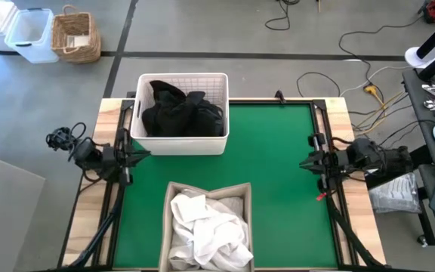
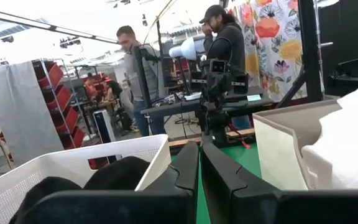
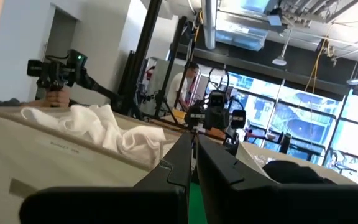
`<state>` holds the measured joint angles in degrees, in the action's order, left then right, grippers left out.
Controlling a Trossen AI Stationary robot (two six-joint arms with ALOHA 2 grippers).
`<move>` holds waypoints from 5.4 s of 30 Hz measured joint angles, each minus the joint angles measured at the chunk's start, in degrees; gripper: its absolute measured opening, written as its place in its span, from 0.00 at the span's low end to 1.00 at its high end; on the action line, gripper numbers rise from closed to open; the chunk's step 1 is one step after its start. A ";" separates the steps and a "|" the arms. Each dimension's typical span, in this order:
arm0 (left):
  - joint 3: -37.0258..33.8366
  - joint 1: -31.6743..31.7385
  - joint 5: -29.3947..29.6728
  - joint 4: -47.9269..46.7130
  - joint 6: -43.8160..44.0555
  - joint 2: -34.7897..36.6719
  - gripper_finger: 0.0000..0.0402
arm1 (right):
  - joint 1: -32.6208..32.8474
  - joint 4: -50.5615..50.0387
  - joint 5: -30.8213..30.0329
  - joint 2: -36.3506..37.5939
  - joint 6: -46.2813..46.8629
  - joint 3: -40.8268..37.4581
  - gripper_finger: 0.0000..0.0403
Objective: Sort clothes
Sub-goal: Return to Home Position
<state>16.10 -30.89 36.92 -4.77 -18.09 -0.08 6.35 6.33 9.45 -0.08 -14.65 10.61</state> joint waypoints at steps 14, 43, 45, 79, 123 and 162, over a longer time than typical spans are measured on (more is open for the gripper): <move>-0.14 0.00 -0.01 -0.18 0.85 -0.20 0.00 | -0.02 13.75 2.95 -0.04 -2.04 -9.88 0.04; -4.95 0.26 0.24 8.80 -4.76 -0.17 0.00 | -0.13 1.55 -3.45 -0.04 -3.57 -9.92 0.04; -6.19 0.95 1.92 10.57 -6.84 -0.16 0.00 | -0.13 1.86 -3.46 -0.04 -3.82 -9.92 0.04; -8.82 17.88 -21.22 3.34 5.15 -0.24 0.00 | -0.13 0.66 -3.48 -0.07 -2.80 -9.38 0.04; -5.31 17.84 -24.95 -5.20 8.26 -0.35 0.00 | -0.13 1.36 -3.08 -0.07 -1.73 -9.29 0.04; -10.74 17.90 -24.15 -9.19 13.18 -0.33 0.00 | -0.13 -0.26 -3.75 -0.14 -2.84 -9.29 0.04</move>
<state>5.37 -12.99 12.77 -13.96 -4.91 -0.40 6.22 6.07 5.70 -0.22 -17.49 1.32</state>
